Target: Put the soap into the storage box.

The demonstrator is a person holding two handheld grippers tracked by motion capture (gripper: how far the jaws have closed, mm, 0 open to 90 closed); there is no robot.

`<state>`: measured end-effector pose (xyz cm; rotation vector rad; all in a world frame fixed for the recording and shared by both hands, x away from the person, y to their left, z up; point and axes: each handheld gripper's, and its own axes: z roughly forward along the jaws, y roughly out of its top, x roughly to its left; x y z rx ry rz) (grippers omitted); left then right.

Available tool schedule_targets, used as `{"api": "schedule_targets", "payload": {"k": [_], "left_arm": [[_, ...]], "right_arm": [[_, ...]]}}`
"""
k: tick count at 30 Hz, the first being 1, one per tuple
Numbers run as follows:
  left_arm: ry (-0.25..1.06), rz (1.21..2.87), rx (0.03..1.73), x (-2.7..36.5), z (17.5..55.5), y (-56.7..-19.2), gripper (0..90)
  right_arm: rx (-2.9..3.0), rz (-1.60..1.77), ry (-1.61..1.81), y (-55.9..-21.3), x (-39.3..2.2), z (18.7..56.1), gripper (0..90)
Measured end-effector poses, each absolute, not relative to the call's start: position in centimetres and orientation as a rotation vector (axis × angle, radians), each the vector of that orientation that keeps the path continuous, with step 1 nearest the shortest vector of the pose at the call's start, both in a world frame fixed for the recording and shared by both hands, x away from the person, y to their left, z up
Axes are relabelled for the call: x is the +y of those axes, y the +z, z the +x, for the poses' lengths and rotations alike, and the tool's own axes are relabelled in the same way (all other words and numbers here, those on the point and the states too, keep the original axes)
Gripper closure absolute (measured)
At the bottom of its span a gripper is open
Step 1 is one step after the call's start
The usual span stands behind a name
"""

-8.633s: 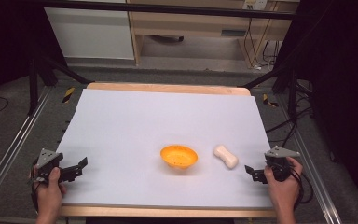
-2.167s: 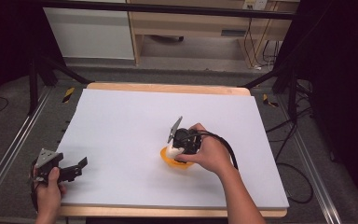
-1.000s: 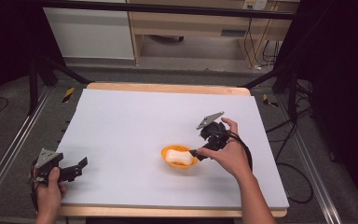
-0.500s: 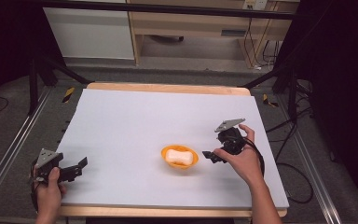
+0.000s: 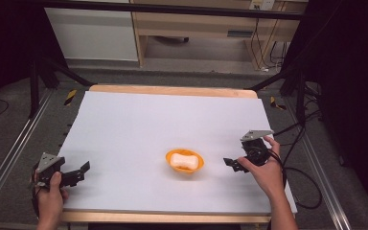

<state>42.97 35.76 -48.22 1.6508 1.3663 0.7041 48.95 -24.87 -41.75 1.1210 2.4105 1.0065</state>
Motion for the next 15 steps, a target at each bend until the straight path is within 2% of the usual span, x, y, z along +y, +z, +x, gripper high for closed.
{"api": "schedule_targets", "payload": {"k": [15], "left_arm": [[0.705, 1.651, 1.367, 35.7, 43.0, -48.2, 0.0]], "right_arm": [[2.338, 1.202, 1.026, -42.9, -28.6, 47.3, 0.5]]}}
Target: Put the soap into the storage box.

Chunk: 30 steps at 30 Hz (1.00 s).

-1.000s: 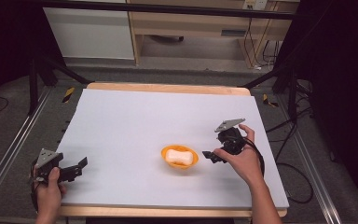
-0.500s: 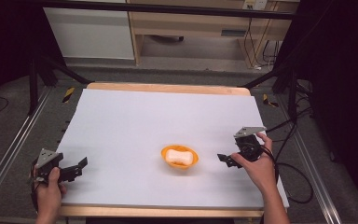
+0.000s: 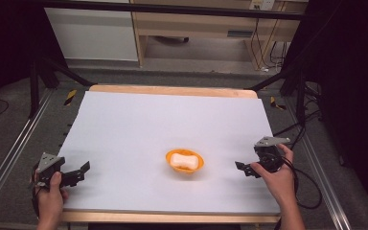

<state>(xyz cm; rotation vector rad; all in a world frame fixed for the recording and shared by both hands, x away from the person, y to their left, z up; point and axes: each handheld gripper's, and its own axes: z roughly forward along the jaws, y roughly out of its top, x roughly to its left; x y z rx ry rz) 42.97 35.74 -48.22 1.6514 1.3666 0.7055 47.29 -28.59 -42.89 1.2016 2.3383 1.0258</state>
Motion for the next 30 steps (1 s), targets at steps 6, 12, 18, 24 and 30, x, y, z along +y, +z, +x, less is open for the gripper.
{"api": "schedule_targets", "payload": {"k": [6, 12, 18, 24, 30], "left_arm": [[0.706, 1.651, 1.366, 35.7, 43.0, -48.2, 0.0], [0.707, 1.651, 1.367, 35.7, 43.0, -48.2, 0.0], [0.707, 1.651, 1.367, 35.7, 42.9, -48.2, 0.0], [0.708, 1.65, 1.367, 35.7, 42.9, -48.2, 0.0], [0.708, 1.65, 1.367, 35.7, 42.9, -48.2, 0.0]], "right_arm": [[2.313, 1.221, 1.04, -43.5, -29.7, 46.5, 0.5], [2.274, 1.233, 1.079, -44.2, -31.0, 45.6, 0.5], [2.243, 1.249, 1.105, -44.7, -31.9, 45.0, 0.5], [2.205, 1.28, 1.145, -45.4, -33.0, 44.1, 0.5], [2.151, 1.326, 1.179, -46.3, -34.6, 42.9, 0.5]]}}
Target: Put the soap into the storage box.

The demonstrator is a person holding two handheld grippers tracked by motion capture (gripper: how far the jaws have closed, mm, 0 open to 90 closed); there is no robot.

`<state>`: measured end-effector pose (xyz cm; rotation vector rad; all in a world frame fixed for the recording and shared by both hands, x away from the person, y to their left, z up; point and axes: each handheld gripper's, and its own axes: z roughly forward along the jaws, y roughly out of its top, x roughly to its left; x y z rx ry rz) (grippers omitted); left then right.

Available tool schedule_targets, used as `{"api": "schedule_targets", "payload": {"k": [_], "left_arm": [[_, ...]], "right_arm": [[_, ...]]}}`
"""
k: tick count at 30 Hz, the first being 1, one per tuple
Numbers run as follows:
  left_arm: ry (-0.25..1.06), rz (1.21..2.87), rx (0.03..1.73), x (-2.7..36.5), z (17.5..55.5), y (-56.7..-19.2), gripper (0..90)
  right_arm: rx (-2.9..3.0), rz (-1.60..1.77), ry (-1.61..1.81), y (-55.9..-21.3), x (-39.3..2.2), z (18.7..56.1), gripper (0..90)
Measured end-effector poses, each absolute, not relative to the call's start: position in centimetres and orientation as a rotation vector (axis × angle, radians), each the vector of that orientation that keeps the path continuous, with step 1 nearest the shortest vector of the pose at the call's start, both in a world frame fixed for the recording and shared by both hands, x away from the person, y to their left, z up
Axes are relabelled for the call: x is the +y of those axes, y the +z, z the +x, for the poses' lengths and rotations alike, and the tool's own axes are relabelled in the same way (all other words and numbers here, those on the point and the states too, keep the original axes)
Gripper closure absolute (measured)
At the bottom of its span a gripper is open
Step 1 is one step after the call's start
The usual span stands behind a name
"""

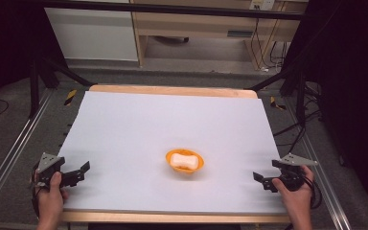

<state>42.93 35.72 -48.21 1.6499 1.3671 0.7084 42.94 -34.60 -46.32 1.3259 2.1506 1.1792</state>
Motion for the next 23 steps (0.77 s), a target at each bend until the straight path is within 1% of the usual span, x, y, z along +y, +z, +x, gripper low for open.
{"api": "schedule_targets", "payload": {"k": [9, 23], "left_arm": [[0.708, 1.648, 1.368, 35.7, 42.9, -48.2, 0.0], [0.708, 1.648, 1.368, 35.7, 43.0, -48.2, 0.0]], "right_arm": [[2.034, 1.361, 1.28, -47.6, -36.7, 41.1, 0.5], [1.982, 1.388, 1.341, -48.3, -37.2, 40.6, 0.5]]}}
